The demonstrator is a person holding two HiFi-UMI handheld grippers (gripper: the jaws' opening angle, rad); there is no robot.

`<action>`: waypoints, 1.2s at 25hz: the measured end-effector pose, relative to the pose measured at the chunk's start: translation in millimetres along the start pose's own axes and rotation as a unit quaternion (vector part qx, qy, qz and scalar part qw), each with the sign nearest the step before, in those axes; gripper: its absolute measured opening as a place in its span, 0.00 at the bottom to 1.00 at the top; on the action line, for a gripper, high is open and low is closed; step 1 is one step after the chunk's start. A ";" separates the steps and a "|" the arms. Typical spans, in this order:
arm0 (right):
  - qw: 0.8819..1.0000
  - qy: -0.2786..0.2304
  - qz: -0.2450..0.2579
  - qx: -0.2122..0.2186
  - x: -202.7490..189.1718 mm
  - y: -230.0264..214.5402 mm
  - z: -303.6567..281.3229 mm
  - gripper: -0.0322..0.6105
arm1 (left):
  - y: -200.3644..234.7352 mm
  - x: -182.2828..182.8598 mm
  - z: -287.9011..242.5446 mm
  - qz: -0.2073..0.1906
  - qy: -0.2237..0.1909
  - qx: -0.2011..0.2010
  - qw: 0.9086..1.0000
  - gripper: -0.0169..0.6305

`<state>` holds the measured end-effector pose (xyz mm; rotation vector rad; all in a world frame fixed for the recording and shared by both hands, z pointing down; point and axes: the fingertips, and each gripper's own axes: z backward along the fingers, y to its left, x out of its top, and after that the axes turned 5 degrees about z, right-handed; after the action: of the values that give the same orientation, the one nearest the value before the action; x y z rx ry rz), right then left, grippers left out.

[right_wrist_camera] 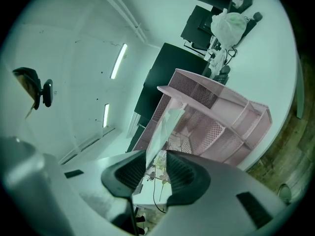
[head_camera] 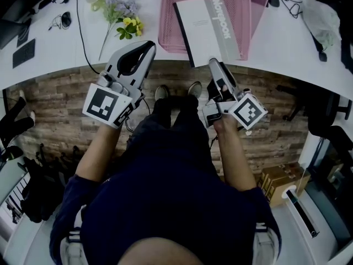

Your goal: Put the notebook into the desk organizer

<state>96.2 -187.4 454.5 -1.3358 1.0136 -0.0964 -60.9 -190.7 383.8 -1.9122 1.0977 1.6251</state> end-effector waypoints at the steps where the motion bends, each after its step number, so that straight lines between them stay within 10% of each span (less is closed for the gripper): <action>1: 1.000 -0.001 0.001 -0.001 0.4 0.5 1.2 0.25 | -0.5 0.9 0.3 0.002 -0.002 0.000 1.000 0.09; 30: 0.998 -0.023 0.031 -0.041 2.9 21.2 14.1 0.25 | 0.0 32.5 19.7 -0.009 -0.048 -0.028 0.998 0.09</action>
<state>97.0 -172.2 433.8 -1.3745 1.0286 0.0222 -73.0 -186.3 348.1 -1.8517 1.0047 1.7353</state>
